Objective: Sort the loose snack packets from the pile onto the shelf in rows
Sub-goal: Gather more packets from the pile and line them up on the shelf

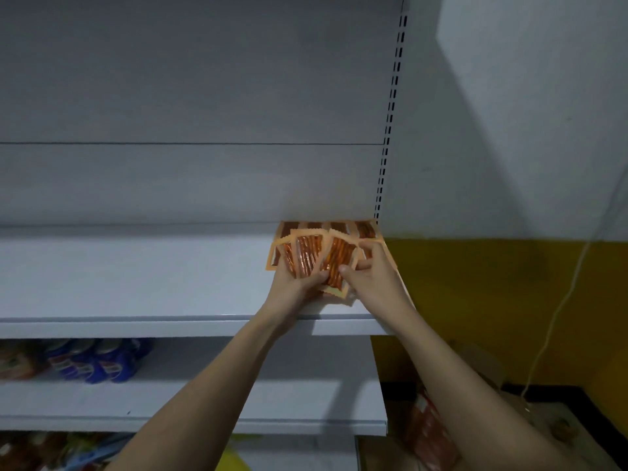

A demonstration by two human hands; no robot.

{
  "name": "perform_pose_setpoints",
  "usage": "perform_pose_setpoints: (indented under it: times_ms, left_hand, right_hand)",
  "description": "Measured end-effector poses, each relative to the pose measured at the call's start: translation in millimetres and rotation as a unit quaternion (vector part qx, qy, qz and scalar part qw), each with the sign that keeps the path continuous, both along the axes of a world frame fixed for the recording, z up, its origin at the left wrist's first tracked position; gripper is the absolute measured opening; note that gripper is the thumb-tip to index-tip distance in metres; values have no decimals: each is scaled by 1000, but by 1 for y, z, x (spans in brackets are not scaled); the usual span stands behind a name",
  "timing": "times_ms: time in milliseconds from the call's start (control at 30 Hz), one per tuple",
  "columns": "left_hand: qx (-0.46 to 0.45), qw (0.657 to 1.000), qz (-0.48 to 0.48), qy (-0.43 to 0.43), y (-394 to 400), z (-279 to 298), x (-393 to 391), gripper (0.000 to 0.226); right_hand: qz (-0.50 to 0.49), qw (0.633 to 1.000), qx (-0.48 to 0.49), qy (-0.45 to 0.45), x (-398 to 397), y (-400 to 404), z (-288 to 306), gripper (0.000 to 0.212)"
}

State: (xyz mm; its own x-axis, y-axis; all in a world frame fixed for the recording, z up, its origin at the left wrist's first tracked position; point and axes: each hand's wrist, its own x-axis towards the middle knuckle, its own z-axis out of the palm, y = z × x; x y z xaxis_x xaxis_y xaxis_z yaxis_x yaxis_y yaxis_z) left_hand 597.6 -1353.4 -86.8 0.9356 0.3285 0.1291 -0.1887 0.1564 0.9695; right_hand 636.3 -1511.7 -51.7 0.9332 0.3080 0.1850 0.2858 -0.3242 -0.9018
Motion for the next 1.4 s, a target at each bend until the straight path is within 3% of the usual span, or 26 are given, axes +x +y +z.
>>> perform_pose_setpoints:
  times_ms: [200, 333, 467, 633, 733, 867, 1300, 1367, 1400]
  left_hand:
    - [19, 998, -53, 39, 26, 10, -12, 38]
    - [43, 997, 30, 51, 64, 13, -11, 29]
    - [9, 998, 41, 47, 76, 12, -13, 29]
    - [-11, 999, 32, 22, 79, 3, -8, 26]
    - [-19, 999, 44, 22, 81, 1, -6, 27]
    - [-19, 998, 47, 26, 80, 4, -9, 28]
    - [-20, 998, 41, 38, 80, 7, -9, 24]
    - [-47, 998, 34, 39, 77, 11, -12, 23]
    - [-60, 997, 28, 41, 75, 13, -13, 23]
  right_hand:
    - [-26, 999, 22, -9, -6, 15, 4, 48]
    - [-49, 989, -142, -16, 11, 7, 9, 42]
    - [-16, 965, -256, -51, 13, 11, 8, 38]
    - [-32, 887, -408, -216, 6, 16, -3, 31]
    - [22, 840, -455, -294, 5, 17, -8, 35]
    - [119, 838, -467, -255, 5, 20, -16, 33]
    - [58, 850, -470, -231, 4, 25, -20, 35]
    - [62, 869, -440, -219, 1, 26, -17, 37]
    - [66, 896, -391, -198, -2, 27, -14, 39]
